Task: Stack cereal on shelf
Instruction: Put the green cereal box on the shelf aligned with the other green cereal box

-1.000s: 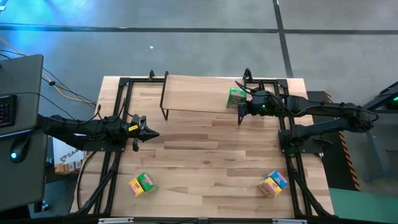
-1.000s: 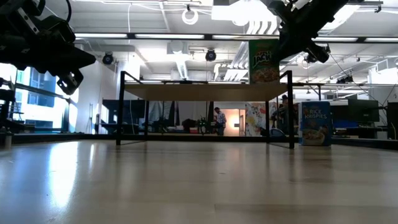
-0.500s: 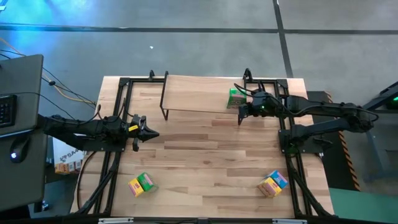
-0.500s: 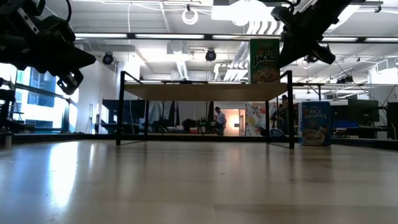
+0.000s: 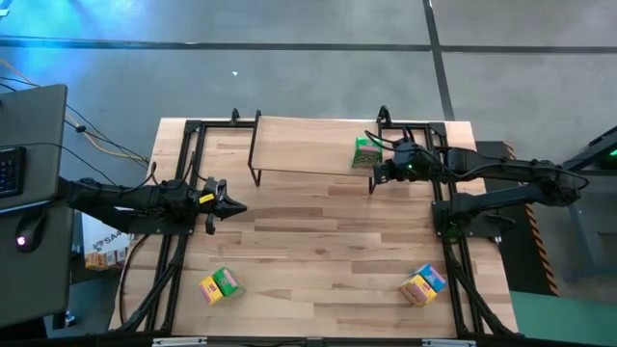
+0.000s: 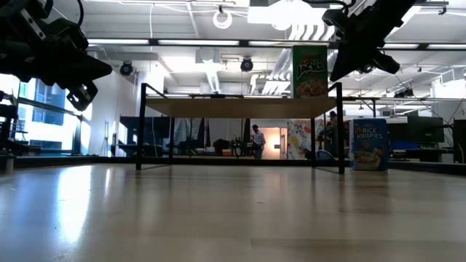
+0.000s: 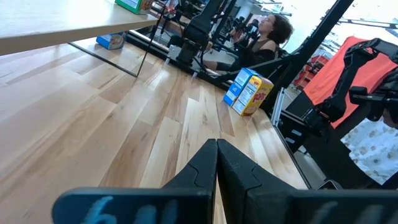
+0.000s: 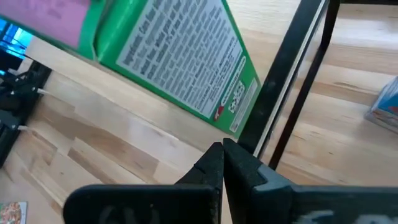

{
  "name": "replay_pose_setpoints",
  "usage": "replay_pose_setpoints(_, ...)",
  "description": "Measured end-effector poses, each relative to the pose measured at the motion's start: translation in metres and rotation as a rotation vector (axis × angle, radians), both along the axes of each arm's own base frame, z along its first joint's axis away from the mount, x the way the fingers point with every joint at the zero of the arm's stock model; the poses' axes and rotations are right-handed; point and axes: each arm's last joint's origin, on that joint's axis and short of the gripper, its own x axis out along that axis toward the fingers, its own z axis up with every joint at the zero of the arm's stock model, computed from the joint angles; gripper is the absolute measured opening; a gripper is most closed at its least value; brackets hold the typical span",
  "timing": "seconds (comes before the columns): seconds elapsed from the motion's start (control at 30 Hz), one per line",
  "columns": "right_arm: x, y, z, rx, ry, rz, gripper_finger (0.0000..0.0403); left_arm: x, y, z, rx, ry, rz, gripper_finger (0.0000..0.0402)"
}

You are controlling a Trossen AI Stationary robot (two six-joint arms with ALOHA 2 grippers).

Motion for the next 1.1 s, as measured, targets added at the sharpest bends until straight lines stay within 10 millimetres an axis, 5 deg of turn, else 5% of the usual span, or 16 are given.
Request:
replay_pose_setpoints(0.23,-0.002,0.002,0.002,0.014,-0.001,0.083,0.0000,0.000,0.000,0.000,0.000,0.000,0.000,0.0003)
replay_pose_setpoints(0.43,-0.006,0.013,0.025,-0.086,-0.176,0.427,0.0000,0.000,0.000,0.000,0.000,0.000,0.000,0.0003)
replay_pose_setpoints(0.7,-0.037,0.042,0.044,-0.199,-0.313,0.665,0.0000,0.000,0.000,0.000,0.000,0.000,0.000,0.0003)
replay_pose_setpoints(0.87,-0.048,0.052,0.029,-0.260,-0.429,0.660,0.0000,0.000,0.000,0.000,0.000,0.001,0.000,0.0003)
replay_pose_setpoints(1.1,-0.037,0.058,0.004,-0.312,-0.749,0.690,0.0000,0.000,0.000,0.000,0.000,0.001,0.000,0.0003)
